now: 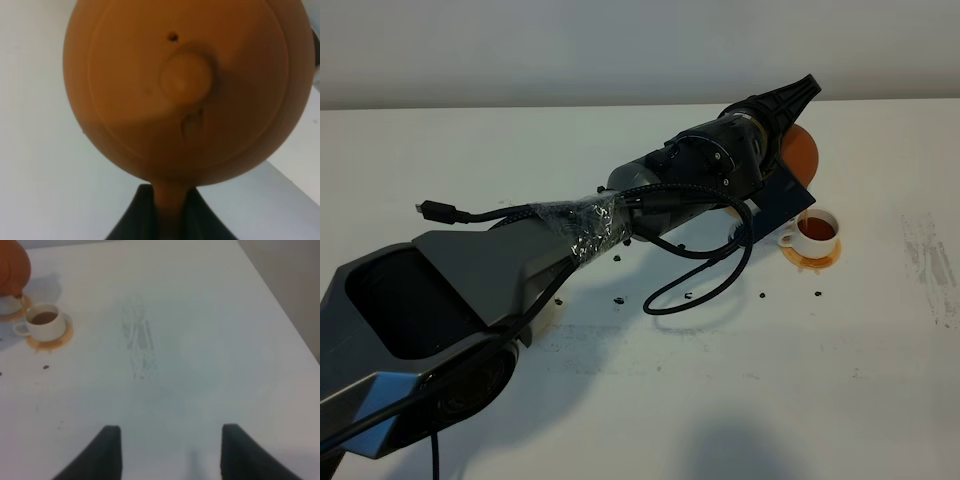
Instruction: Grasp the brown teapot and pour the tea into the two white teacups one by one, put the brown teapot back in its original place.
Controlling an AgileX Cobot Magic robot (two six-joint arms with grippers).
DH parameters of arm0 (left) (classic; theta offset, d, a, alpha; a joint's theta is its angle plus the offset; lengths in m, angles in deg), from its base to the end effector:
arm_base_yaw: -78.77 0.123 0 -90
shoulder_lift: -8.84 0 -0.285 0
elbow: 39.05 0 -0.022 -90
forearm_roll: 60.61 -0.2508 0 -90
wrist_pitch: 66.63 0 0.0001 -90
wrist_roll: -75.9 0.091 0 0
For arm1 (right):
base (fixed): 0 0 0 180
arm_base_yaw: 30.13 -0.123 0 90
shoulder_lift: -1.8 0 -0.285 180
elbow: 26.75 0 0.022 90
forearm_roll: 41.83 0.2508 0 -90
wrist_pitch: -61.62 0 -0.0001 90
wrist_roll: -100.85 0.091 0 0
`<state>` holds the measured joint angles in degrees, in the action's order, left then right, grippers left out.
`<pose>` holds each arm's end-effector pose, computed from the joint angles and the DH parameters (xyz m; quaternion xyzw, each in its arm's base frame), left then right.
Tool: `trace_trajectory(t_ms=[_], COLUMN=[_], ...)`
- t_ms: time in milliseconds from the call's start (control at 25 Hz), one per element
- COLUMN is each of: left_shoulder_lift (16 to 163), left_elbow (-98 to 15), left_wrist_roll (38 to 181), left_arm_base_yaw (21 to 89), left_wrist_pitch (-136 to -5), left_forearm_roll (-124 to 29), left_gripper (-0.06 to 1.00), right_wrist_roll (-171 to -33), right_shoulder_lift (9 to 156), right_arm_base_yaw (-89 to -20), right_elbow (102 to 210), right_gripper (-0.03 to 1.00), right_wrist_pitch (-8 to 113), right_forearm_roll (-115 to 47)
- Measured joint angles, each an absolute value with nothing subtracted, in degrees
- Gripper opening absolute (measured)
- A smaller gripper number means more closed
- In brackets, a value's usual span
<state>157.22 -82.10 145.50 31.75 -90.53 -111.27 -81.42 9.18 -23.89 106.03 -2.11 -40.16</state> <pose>0.4057 -0.3934 0.1828 0.8414 0.1915 0.3939 0.3165 -0.0106 0.0036 0.2796 0.0286 0.8581 -0.0235 0.5122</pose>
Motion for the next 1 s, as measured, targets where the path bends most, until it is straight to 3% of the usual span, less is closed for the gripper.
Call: trace_trajectory(t_ms=[1000], left_shoulder_lift=[157.2], left_elbow=[-82.1], left_wrist_roll=[143.8], left_arm_base_yaw=[31.8], left_wrist_pitch=[-89.7], left_forearm_roll=[-113.6], left_gripper=[0.08], right_wrist_roll=[-81.5], right_shoulder_lift=[9.2], right_arm_base_yaw=[-23.9], right_elbow=[106.0], right_gripper=[0.44], right_wrist_pitch=[-2.1], right_forearm_roll=[-40.2])
